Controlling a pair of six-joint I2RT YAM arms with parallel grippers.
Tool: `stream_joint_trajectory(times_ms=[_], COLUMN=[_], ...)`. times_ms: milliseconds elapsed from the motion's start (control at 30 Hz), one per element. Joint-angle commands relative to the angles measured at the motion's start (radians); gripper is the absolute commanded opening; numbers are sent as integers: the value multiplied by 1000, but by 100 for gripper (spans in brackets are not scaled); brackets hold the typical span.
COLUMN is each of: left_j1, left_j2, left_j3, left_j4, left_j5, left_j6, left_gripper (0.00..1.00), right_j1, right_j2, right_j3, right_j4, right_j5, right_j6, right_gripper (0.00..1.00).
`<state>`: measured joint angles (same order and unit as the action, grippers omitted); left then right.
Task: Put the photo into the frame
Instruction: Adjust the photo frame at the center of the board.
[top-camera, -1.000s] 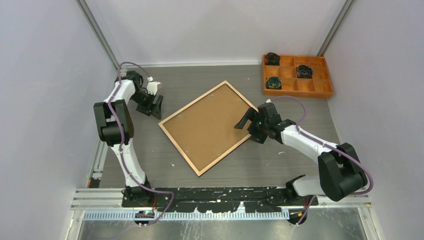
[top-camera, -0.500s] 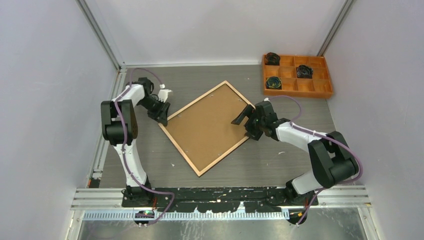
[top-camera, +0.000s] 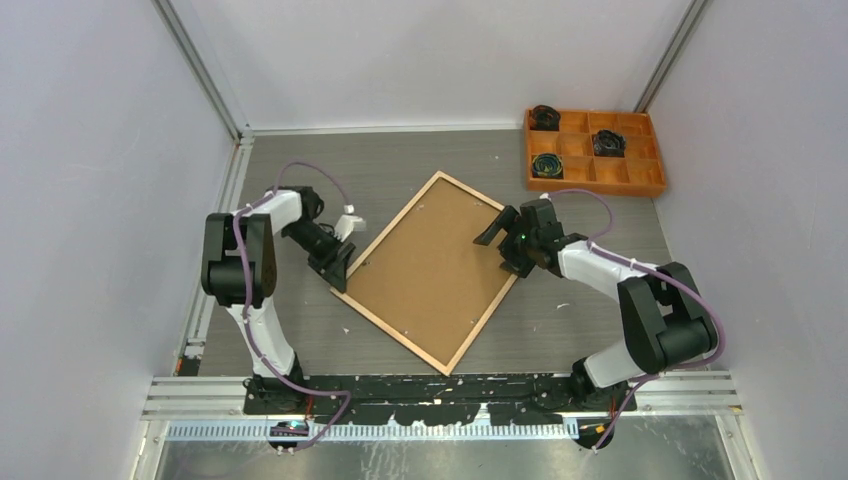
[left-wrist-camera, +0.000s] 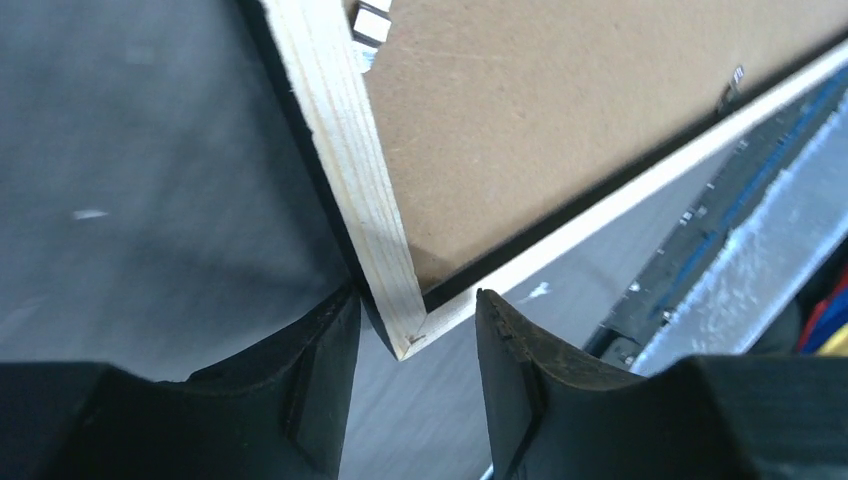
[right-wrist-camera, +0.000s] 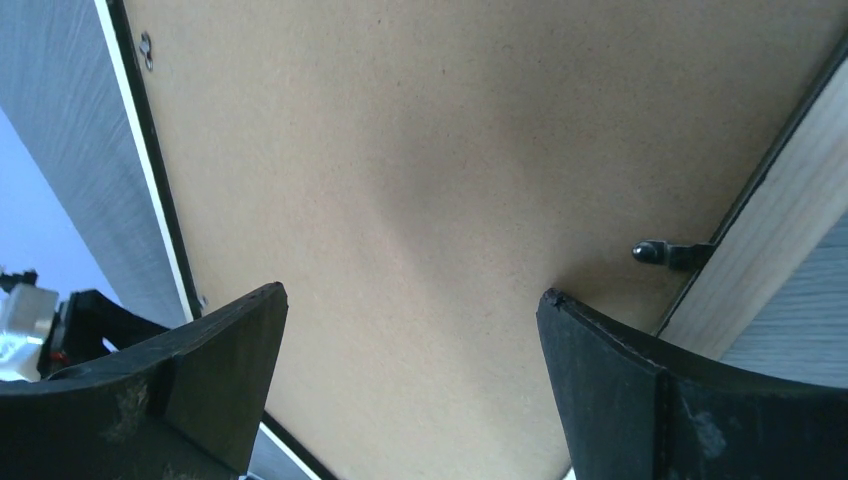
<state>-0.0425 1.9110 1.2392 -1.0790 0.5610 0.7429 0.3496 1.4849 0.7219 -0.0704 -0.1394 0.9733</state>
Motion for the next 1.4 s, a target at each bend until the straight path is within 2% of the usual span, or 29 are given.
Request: stream_joint_trajectory(times_ms=[0, 167, 300, 500, 633, 800, 1000, 1200, 1367], left_j1=[-18, -13, 17, 38, 38, 15, -2, -18, -30], left_j2=[-61, -111, -110, -37, 13, 34, 21, -15, -49], left_j3=[-65, -80, -12, 118, 141, 104, 57, 2, -46], left_j4=[-117, -145, -138, -23, 32, 76, 67, 34, 25], left_j5=[110, 101, 80, 11, -9, -44, -28, 6, -2], left_j6=[69, 96, 64, -124, -188, -202, -177, -137, -120], left_gripper=[49, 53, 53, 47, 40, 36, 33, 32, 33], right_j1=[-7, -13, -35, -106, -137, -143, -141, -136, -133], right_j2=[-53, -165, -281, -460, -474, -418, -199, 20, 117], right_j3=[37, 49, 28, -49, -102, -170, -170, -72, 38], right_j4=[-106, -242, -359, -443, -428, -311, -86, 16, 15], right_j5=[27, 54, 106, 189, 177, 116, 15, -47, -55], right_j6=[-54, -92, -111, -114, -111, -85, -44, -29, -35], right_gripper=[100, 100, 100, 100, 100, 100, 100, 100, 100])
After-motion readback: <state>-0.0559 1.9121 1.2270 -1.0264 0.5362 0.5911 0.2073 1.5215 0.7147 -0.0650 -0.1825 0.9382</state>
